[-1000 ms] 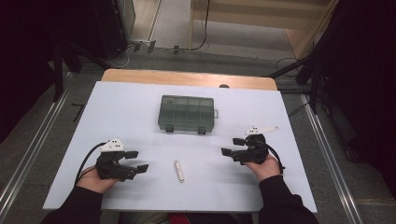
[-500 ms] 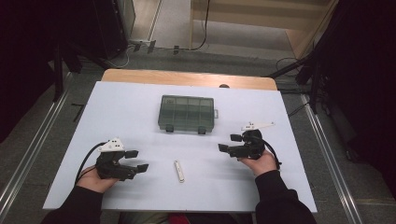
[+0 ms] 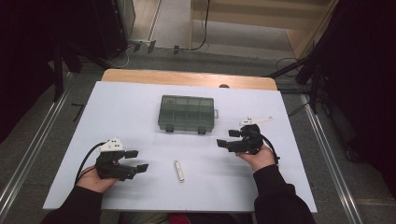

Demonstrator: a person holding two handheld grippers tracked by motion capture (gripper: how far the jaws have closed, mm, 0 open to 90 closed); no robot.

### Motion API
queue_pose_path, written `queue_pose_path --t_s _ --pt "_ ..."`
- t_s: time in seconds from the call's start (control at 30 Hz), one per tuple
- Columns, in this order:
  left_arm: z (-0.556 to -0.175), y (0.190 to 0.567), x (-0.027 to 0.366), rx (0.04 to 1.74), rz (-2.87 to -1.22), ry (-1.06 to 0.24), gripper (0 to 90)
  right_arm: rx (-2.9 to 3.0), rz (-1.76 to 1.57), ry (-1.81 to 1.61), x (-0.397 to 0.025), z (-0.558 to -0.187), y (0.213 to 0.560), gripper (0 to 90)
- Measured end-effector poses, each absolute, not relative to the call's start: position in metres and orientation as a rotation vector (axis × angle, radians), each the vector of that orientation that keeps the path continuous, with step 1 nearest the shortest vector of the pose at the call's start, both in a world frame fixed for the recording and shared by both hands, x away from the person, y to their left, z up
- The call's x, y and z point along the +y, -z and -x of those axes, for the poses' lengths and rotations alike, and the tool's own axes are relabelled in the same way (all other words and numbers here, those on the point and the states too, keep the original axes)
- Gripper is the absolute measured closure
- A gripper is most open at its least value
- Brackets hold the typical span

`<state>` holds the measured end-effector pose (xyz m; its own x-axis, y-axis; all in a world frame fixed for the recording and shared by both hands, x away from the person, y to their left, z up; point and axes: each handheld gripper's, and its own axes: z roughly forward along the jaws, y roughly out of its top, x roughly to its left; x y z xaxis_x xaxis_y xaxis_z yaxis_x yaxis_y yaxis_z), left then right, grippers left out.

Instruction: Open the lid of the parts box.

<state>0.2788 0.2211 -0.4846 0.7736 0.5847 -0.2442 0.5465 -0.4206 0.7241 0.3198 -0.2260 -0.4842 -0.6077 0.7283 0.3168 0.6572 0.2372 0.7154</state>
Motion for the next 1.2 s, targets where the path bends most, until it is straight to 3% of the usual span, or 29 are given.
queue_pose_path --t_s 0.9,0.97,1.0,1.03,1.07,1.1,1.2 --pt "-0.279 0.486 0.220 0.845 -2.121 -0.048 26.3 2.418 -1.368 -1.272 -0.214 -0.352 0.483 33.4" --pt "-0.279 0.485 0.221 0.847 -2.115 -0.051 26.3 2.424 -1.360 -1.250 -0.214 -0.354 0.483 39.9" --pt "-0.280 0.485 0.221 0.847 -2.111 -0.050 26.3 2.422 -1.359 -1.237 -0.213 -0.356 0.484 49.9" --pt "-0.280 0.485 0.221 0.847 -2.111 -0.050 26.3 2.422 -1.359 -1.237 -0.213 -0.356 0.484 49.9" --pt "-0.280 0.485 0.221 0.847 -2.111 -0.049 26.3 2.429 -1.361 -1.214 -0.211 -0.357 0.486 58.6" --pt "-0.280 0.485 0.221 0.849 -2.111 -0.050 26.3 2.429 -1.361 -1.214 -0.211 -0.357 0.486 58.6" --pt "-0.279 0.485 0.221 0.844 -2.116 -0.050 26.3 2.470 -1.376 -1.173 -0.207 -0.359 0.491 69.9"
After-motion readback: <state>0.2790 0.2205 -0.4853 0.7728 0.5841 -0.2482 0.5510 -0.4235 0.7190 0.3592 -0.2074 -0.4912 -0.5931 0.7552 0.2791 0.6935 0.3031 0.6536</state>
